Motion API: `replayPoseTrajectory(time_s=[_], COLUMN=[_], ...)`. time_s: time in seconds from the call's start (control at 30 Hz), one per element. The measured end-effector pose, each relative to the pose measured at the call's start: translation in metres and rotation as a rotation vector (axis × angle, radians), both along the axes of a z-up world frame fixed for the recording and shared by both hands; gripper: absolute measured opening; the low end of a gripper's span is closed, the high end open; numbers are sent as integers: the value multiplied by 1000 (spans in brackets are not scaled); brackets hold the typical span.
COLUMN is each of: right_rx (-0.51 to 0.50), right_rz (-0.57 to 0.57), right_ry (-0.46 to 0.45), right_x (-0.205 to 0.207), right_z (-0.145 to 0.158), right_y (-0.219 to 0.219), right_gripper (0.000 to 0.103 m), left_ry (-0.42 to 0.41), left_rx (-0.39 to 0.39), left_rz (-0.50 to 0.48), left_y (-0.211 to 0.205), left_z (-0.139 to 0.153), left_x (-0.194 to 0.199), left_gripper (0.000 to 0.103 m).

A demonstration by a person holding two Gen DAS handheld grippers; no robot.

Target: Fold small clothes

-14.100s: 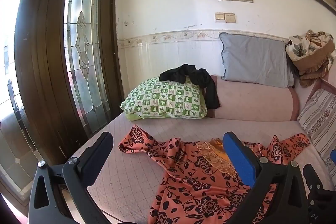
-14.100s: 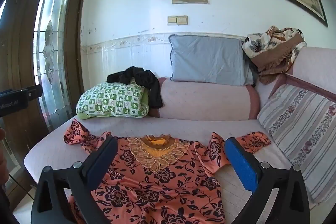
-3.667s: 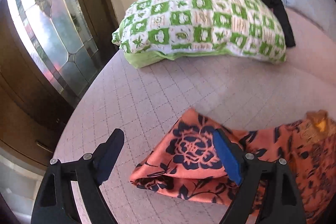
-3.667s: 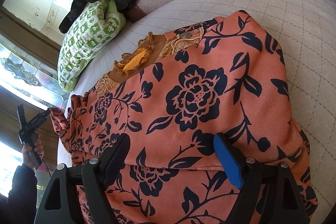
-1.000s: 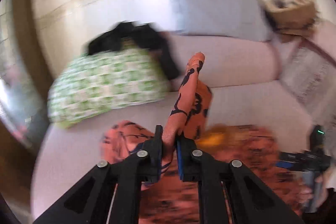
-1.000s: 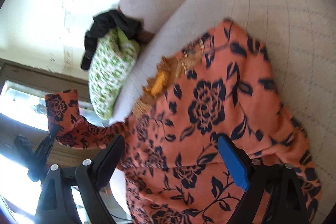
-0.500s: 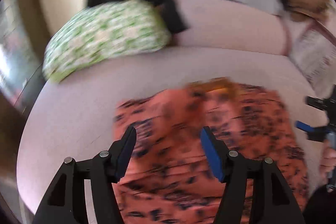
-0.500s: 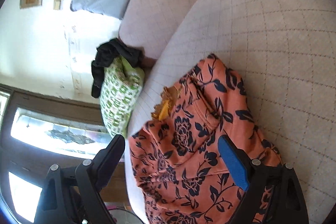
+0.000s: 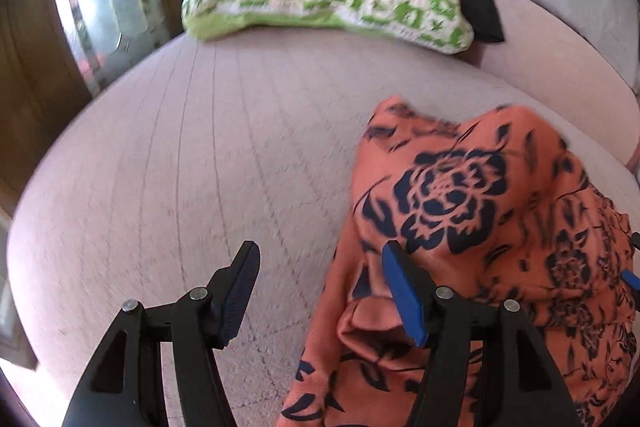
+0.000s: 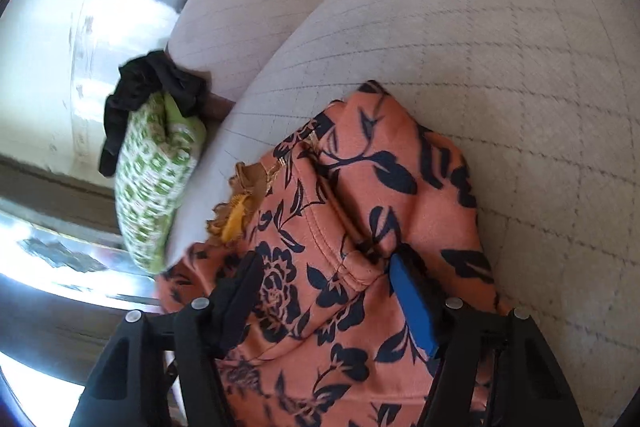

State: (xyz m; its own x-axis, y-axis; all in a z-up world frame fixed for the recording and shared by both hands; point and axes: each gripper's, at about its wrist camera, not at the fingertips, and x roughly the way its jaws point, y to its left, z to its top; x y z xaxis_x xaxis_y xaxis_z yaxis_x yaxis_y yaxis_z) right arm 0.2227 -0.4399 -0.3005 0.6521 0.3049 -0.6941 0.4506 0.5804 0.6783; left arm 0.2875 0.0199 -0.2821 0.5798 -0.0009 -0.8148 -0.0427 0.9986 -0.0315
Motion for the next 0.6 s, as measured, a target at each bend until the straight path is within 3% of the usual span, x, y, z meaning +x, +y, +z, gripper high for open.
replayPoseTrajectory(time_s=[0.07,0.1,0.23,0.43,0.6], right_rx=[-30,-54,-209,-293,-346], right_rz=[46,69,91,49,11], right_ry=[7,15,-3,-102,-103], right_x=[4,7,6,-18,-52], right_z=[-2,-3,7,40,59], right_y=[10,16,35,40,39], right_gripper=[54,38,6,5,5], left_ry=[20,7,3,-20,-68], left_rx=[-35,-28,-14,0,8], left_rz=[11,14,24,40,52], left_y=[3,3,3,6,0], left_z=[-1,1,3,3,11], left_x=[3,4,4,6,12], left_gripper=[65,65,65,65,65])
